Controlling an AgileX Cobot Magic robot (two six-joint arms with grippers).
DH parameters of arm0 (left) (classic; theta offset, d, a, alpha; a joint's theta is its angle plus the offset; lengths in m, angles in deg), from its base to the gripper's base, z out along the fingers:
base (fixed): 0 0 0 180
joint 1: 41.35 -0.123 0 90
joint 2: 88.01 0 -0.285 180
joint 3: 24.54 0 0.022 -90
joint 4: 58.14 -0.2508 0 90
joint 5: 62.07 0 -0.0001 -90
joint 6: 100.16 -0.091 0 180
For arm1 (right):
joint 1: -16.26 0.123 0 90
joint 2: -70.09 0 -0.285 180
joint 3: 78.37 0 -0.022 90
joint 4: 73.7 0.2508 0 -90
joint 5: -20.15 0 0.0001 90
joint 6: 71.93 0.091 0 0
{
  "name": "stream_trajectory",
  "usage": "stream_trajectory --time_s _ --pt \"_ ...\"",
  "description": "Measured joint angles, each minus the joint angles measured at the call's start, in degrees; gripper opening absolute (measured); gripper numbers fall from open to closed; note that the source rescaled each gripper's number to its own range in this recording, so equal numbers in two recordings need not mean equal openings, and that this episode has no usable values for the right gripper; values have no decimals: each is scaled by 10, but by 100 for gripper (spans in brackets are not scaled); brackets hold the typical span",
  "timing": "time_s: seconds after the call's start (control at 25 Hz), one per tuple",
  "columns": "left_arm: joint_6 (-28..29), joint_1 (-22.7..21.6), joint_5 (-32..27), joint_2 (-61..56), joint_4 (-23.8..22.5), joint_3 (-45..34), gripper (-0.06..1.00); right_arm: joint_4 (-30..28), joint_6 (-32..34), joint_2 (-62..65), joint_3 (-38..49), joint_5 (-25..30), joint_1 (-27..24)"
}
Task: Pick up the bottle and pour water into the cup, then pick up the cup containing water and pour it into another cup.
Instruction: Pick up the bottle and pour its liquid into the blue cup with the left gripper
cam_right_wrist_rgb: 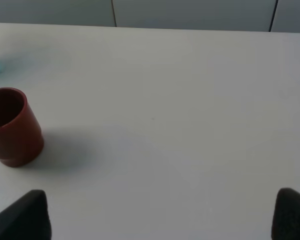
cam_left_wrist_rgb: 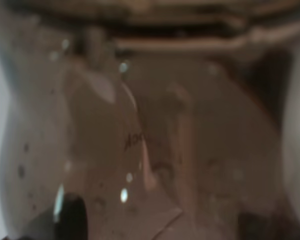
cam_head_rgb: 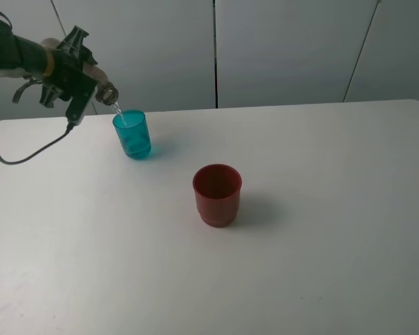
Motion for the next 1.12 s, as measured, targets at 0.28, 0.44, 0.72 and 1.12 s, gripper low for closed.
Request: stream_trajectory --time_s 0.28,0.44,0.72,1.12 --pt "-21 0 1 0 0 0 24 0 0 0 0 0 0" --pt "-21 0 2 0 0 1 24 0 0 0 0 0 0" --pt "-21 0 9 1 0 21 24 0 0 0 0 0 0" --pt "-21 0 21 1 -10 29 24 0 0 0 0 0 0"
